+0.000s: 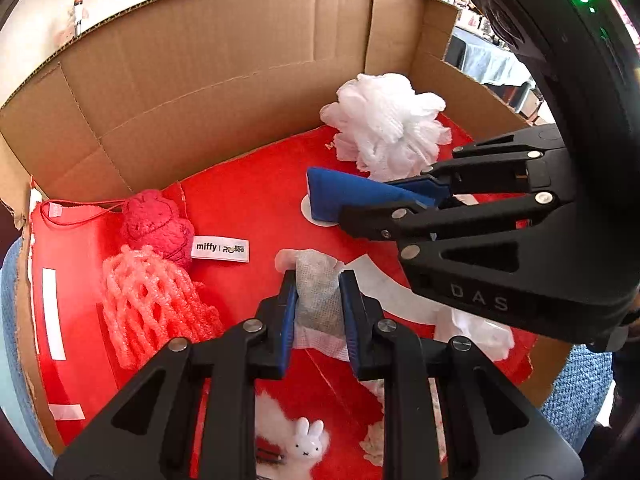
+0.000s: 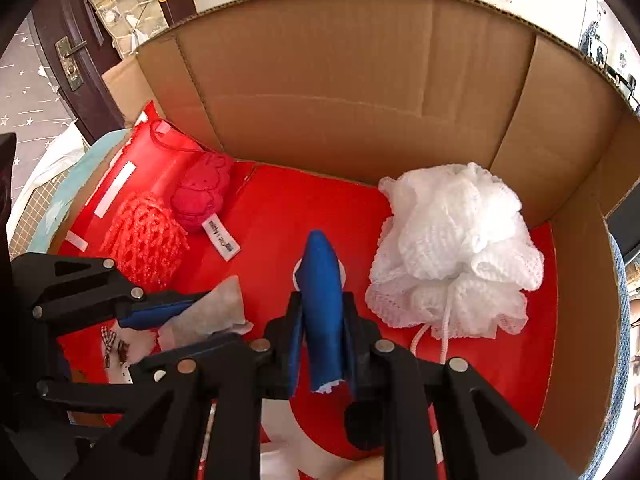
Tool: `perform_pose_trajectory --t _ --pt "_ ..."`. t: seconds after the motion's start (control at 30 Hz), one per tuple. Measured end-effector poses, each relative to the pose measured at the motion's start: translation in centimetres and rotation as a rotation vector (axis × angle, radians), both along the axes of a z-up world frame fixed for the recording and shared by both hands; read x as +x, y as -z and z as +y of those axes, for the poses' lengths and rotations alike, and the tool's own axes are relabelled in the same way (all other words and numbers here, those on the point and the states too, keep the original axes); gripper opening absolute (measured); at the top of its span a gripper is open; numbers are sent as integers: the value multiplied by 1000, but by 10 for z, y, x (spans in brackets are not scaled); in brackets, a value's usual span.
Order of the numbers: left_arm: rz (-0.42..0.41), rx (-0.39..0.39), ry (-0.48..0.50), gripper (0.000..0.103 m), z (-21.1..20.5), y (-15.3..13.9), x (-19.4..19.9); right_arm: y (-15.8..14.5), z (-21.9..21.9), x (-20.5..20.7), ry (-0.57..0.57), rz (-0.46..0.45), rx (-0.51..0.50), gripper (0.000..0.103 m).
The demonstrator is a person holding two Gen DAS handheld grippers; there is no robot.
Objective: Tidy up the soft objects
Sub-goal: 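Carry the tissue packet and blue cloth with both tools into the box, then open both tools to release the tissue packet and blue cloth in the box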
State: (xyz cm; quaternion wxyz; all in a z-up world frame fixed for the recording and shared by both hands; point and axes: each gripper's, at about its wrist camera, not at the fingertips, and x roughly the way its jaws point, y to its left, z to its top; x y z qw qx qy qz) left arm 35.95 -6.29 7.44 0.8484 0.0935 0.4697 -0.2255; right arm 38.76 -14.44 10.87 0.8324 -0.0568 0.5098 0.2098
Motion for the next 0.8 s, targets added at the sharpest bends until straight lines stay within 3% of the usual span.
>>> perform_pose_trajectory --t 0.8 --pt "-17 27 -11 21 -4 5 -11 14 -1 6 7 28 16 30"
